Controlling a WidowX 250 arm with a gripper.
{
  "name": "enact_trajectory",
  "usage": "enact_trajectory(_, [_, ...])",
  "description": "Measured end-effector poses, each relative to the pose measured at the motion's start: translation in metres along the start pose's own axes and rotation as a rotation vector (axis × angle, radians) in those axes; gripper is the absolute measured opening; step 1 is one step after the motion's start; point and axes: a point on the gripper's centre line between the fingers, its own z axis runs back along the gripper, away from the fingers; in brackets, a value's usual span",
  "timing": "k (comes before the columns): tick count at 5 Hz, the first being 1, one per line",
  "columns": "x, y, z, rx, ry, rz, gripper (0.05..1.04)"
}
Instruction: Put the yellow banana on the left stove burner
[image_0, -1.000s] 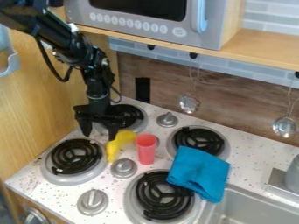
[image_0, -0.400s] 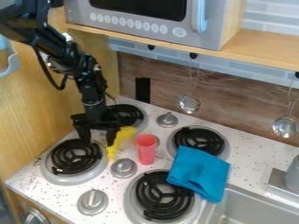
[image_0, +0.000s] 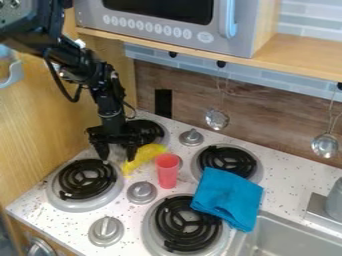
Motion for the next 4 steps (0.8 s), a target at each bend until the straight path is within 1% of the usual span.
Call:
enact_trajectory(1, [0.001,-0.004,-0.002,-0.022,0.006,-0.015,1.010])
enact_trajectory(2, [-0.003,-0.008,-0.002,-0.044,0.013,-0.027,1.010])
enact_trajectory(3, [-0.010,-0.013,-0.002,-0.054,0.014,-0.089,1.009])
enact_trajectory(4, [-0.016,-0.017,0.000,-0.071,0.008,-0.199,1.007])
